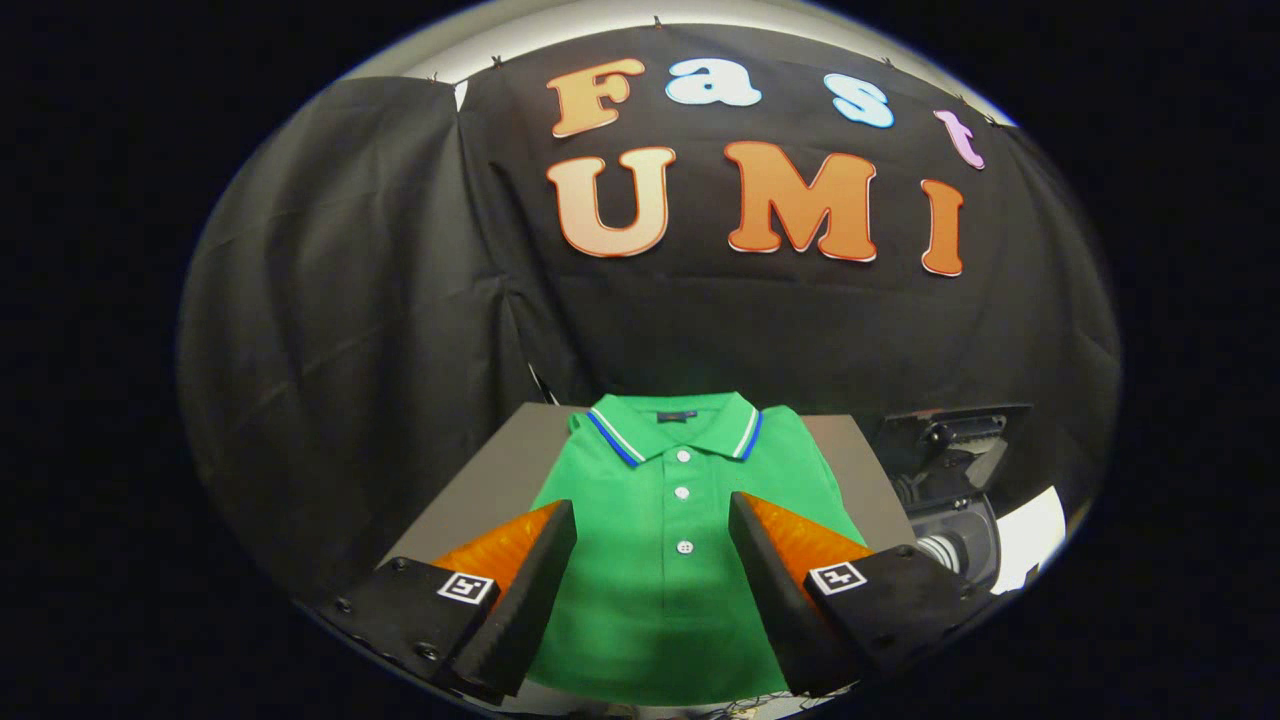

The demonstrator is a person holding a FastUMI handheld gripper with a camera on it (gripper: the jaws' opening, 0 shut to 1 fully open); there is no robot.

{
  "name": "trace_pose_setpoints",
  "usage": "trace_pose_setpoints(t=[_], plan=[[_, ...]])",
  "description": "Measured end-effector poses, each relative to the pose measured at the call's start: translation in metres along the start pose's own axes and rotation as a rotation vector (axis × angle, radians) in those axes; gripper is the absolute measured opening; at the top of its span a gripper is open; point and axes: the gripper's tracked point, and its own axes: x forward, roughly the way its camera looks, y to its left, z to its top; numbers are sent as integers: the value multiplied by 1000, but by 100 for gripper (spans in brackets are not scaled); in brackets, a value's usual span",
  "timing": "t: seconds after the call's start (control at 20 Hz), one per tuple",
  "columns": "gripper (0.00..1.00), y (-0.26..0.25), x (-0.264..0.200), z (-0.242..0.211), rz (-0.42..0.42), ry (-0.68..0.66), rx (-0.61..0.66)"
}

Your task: Put the clothes into the washing machine and then close the washing machine lid.

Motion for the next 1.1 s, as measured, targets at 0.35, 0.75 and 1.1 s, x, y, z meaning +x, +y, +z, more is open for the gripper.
trace_pose_setpoints(t=[0.35, 0.75, 1.1], plan=[[98, -12, 22, -32, -79, 71, -92], [91, -17, 26, -38, 22, 85, -14], [70, -24, 27, -37, 24, 84, -23]])
